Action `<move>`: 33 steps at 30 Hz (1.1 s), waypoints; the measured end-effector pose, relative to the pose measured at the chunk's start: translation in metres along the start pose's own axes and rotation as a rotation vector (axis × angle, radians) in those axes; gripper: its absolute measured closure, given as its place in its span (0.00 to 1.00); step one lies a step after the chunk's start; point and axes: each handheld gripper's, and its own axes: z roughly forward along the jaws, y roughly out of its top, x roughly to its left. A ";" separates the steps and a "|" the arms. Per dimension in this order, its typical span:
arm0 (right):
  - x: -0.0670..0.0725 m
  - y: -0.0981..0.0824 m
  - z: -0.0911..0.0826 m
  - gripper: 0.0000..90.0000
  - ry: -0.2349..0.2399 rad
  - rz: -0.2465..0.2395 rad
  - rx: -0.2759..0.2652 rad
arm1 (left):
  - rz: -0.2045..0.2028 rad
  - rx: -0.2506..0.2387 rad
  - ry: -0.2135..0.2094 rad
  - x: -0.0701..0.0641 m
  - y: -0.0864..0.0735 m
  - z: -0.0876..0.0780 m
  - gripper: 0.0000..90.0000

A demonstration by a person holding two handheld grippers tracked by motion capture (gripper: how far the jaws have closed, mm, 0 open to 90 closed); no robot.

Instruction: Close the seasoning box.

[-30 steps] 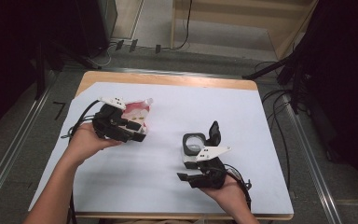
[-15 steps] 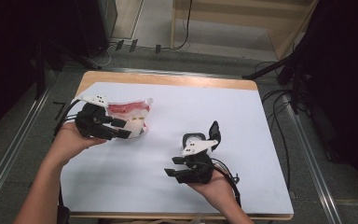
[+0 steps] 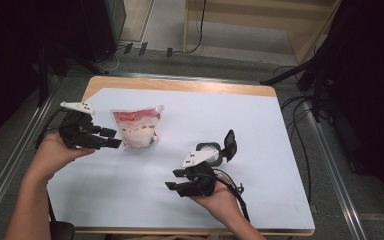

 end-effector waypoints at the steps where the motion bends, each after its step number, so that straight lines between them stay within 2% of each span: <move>1: 0.000 0.000 0.000 0.59 0.000 0.000 0.000 | 0.000 0.000 0.000 0.000 0.000 0.000 0.51; 6: 0.001 -0.004 0.009 0.58 0.006 -0.005 0.014 | -0.037 -0.039 0.063 0.012 -0.004 -0.002 0.47; 8: 0.001 -0.005 0.011 0.58 0.009 -0.002 0.015 | -0.035 -0.054 0.038 0.019 -0.002 0.005 0.47; 13: 0.000 -0.006 0.012 0.57 -0.001 0.000 0.012 | -0.026 -0.060 0.033 0.020 0.004 0.017 0.48; 14: -0.001 -0.006 0.012 0.57 -0.001 0.001 0.010 | -0.021 -0.053 0.026 0.018 0.008 0.024 0.48; 15: -0.002 -0.006 0.011 0.57 -0.002 0.004 0.008 | -0.008 -0.049 0.037 0.017 0.011 0.028 0.48; 17: -0.002 -0.006 0.011 0.57 0.002 0.013 0.006 | -0.011 -0.047 0.037 0.016 0.013 0.032 0.48; 18: -0.002 -0.007 0.009 0.57 0.011 0.024 -0.007 | -0.003 -0.044 0.058 0.014 0.017 0.039 0.49; 20: -0.002 -0.007 0.008 0.57 0.008 0.015 -0.012 | -0.009 -0.051 0.066 0.015 0.019 0.044 0.49; 23: -0.002 -0.008 0.008 0.57 -0.001 0.020 -0.009 | -0.008 -0.058 0.067 0.017 0.021 0.047 0.50; 25: -0.003 -0.009 0.008 0.57 -0.008 0.021 -0.005 | -0.021 -0.078 0.063 0.018 0.024 0.053 0.51; 27: -0.004 -0.010 0.009 0.56 -0.010 0.026 -0.004 | -0.016 -0.092 0.060 0.019 0.026 0.056 0.56; 29: -0.005 -0.010 0.010 0.56 -0.011 0.027 -0.008 | -0.001 -0.087 0.067 0.017 0.028 0.057 0.66; 33: -0.005 -0.010 0.010 0.56 -0.018 0.036 -0.010 | -0.008 -0.092 0.054 0.016 0.028 0.060 0.80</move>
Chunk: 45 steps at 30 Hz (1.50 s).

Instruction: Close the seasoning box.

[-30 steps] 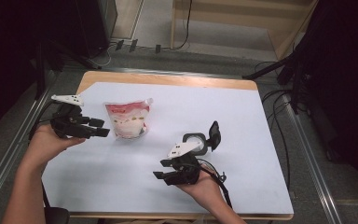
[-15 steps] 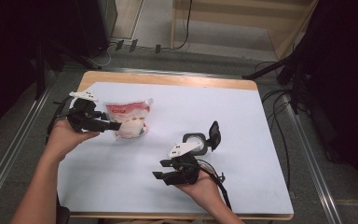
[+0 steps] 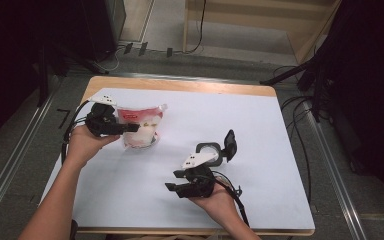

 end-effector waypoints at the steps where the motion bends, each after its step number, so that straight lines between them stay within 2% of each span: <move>1: -0.001 0.000 0.000 0.55 -0.002 -0.002 -0.003 | -0.003 -0.005 0.006 0.000 0.000 0.001 0.82; 2: -0.001 0.000 0.000 0.55 -0.002 -0.002 -0.003 | -0.003 -0.005 0.006 0.000 0.000 0.001 0.85; 3: -0.001 0.000 0.000 0.55 -0.004 0.008 -0.009 | -0.024 0.007 -0.003 0.001 0.001 0.001 0.88; 4: -0.002 -0.001 0.000 0.55 -0.005 0.007 -0.011 | -0.021 0.009 0.010 -0.002 0.002 0.001 0.93; 6: -0.002 -0.001 0.000 0.55 -0.007 0.007 -0.012 | -0.025 0.015 0.008 -0.003 0.004 0.002 0.99; 9: -0.002 -0.001 0.001 0.54 -0.013 -0.001 -0.019 | -0.047 0.032 -0.010 -0.004 0.009 0.000 1.00; 11: -0.002 -0.001 0.000 0.54 -0.012 -0.004 -0.028 | -0.053 0.034 -0.012 -0.006 0.012 -0.004 1.00; 13: -0.002 0.000 0.000 0.55 -0.008 0.003 -0.030 | -0.049 0.028 -0.032 -0.008 0.015 -0.008 1.00; 16: -0.003 0.000 0.000 0.55 -0.005 0.004 -0.028 | -0.067 0.031 -0.039 -0.010 0.018 -0.010 1.00; 21: -0.002 0.001 0.002 0.55 -0.007 0.008 -0.029 | -0.037 0.050 -0.064 -0.023 0.030 -0.015 1.00; 24: 0.000 0.008 0.000 0.55 -0.011 -0.001 -0.047 | -0.026 0.073 -0.094 -0.034 0.045 -0.020 1.00; 25: 0.001 0.010 -0.001 0.55 -0.018 -0.010 -0.049 | 0.004 0.072 -0.105 -0.037 0.049 -0.023 1.00; 26: 0.001 0.010 -0.001 0.55 -0.018 -0.010 -0.049 | 0.004 0.072 -0.105 -0.037 0.049 -0.023 1.00; 27: 0.001 0.013 -0.002 0.54 -0.020 -0.016 -0.056 | 0.024 0.066 -0.108 -0.042 0.054 -0.027 1.00; 29: 0.000 0.021 -0.002 0.55 -0.020 -0.005 -0.066 | 0.027 0.049 -0.108 -0.050 0.065 -0.037 1.00; 34: -0.001 0.028 -0.001 0.55 -0.030 0.000 -0.079 | 0.026 0.002 -0.123 -0.060 0.069 -0.051 1.00; 36: -0.002 0.028 0.001 0.55 -0.039 0.006 -0.084 | 0.006 -0.006 -0.156 -0.065 0.070 -0.056 1.00; 40: -0.004 0.026 0.005 0.55 -0.055 0.012 -0.086 | 0.029 0.004 -0.187 -0.073 0.069 -0.059 1.00; 42: -0.003 0.023 0.006 0.54 -0.066 0.023 -0.092 | 0.056 0.019 -0.195 -0.083 0.069 -0.061 1.00; 45: -0.002 0.021 0.006 0.55 -0.073 0.024 -0.096 | 0.061 0.023 -0.210 -0.090 0.069 -0.063 1.00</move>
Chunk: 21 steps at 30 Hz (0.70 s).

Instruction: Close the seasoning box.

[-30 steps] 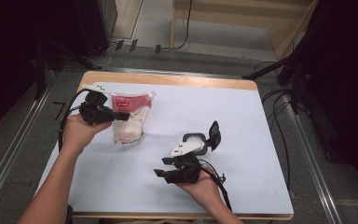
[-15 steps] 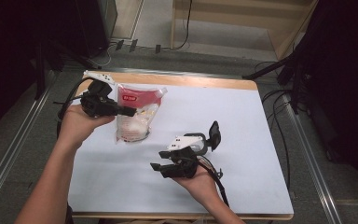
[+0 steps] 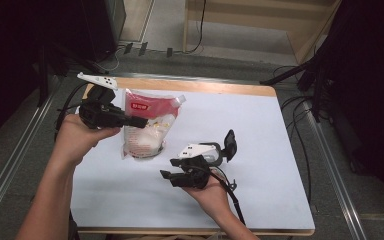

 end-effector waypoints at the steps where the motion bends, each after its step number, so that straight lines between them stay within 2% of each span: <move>1: 0.001 -0.001 0.000 0.55 -0.006 -0.002 -0.001 | -0.001 -0.001 -0.003 -0.003 0.000 0.000 1.00; 7: -0.001 -0.001 0.004 0.57 -0.024 0.018 -0.001 | -0.016 0.011 -0.043 -0.011 -0.002 0.002 1.00; 11: -0.001 -0.003 0.008 0.59 -0.041 0.032 0.008 | -0.041 0.033 -0.054 -0.012 -0.005 0.007 1.00; 13: -0.001 -0.003 0.009 0.59 -0.044 0.033 0.010 | -0.040 0.041 -0.058 -0.012 -0.005 0.008 1.00; 14: -0.001 -0.004 0.011 0.59 -0.047 0.036 0.002 | -0.058 0.041 -0.068 -0.014 -0.006 0.010 1.00; 16: -0.002 -0.004 0.013 0.58 -0.048 0.036 -0.005 | -0.063 0.040 -0.074 -0.014 -0.007 0.010 1.00; 19: -0.003 -0.006 0.015 0.58 -0.052 0.066 -0.043 | -0.092 0.040 -0.090 -0.013 -0.009 0.012 1.00; 20: -0.005 -0.008 0.017 0.58 -0.070 0.067 -0.069 | -0.109 0.044 -0.107 -0.011 -0.011 0.013 1.00; 21: -0.005 -0.008 0.017 0.58 -0.070 0.067 -0.069 | -0.109 0.044 -0.107 -0.011 -0.011 0.013 1.00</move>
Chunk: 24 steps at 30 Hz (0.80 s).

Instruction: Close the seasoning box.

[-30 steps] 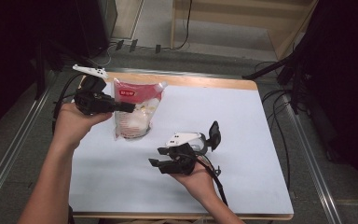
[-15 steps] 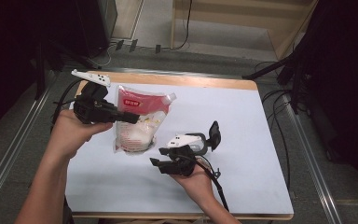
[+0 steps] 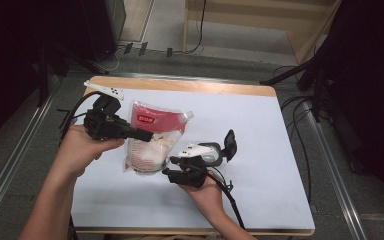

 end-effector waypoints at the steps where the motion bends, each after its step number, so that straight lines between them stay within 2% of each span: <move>1: 0.000 0.000 0.000 0.58 -0.005 0.005 -0.004 | -0.004 -0.001 -0.009 0.002 -0.001 0.001 1.00; 3: -0.001 -0.004 0.002 0.59 -0.029 -0.005 -0.028 | -0.035 -0.002 -0.029 0.005 -0.004 0.003 1.00; 5: -0.001 -0.006 0.003 0.59 -0.035 -0.010 -0.030 | -0.045 0.001 -0.033 0.006 -0.004 0.004 1.00; 8: -0.001 -0.008 0.007 0.59 -0.040 -0.027 -0.020 | -0.071 -0.001 -0.063 0.009 -0.006 0.006 1.00; 9: 0.000 -0.008 0.007 0.59 -0.046 -0.032 -0.026 | -0.081 -0.008 -0.086 0.010 -0.007 0.007 1.00; 11: 0.002 -0.009 0.008 0.59 -0.048 -0.052 -0.034 | -0.083 -0.020 -0.092 0.011 -0.007 0.007 1.00; 14: 0.010 -0.009 0.007 0.59 -0.035 -0.086 -0.063 | -0.088 -0.005 -0.056 0.011 -0.007 0.009 1.00; 15: 0.017 -0.008 0.005 0.62 -0.062 -0.136 -0.057 | -0.092 -0.011 -0.063 0.012 -0.007 0.012 1.00; 16: 0.017 -0.008 0.005 0.62 -0.062 -0.136 -0.057 | -0.092 -0.011 -0.063 0.012 -0.007 0.012 1.00; 17: 0.020 -0.009 0.005 0.62 -0.067 -0.176 -0.046 | -0.091 -0.011 -0.060 0.012 -0.007 0.013 1.00; 18: 0.020 -0.009 0.005 0.62 -0.067 -0.176 -0.046 | -0.087 -0.006 -0.054 0.012 -0.006 0.013 1.00; 20: 0.022 -0.009 0.005 0.63 -0.049 -0.184 -0.040 | -0.085 -0.004 -0.044 0.012 -0.006 0.014 1.00; 21: 0.023 -0.009 0.005 0.65 -0.024 -0.188 -0.027 | -0.075 -0.003 -0.022 0.011 -0.006 0.017 1.00; 22: 0.023 -0.009 0.005 0.65 -0.024 -0.188 -0.027 | -0.075 -0.003 -0.022 0.011 -0.006 0.017 1.00; 24: 0.030 -0.009 0.005 0.65 -0.003 -0.228 -0.018 | -0.069 0.005 -0.020 0.011 -0.005 0.020 1.00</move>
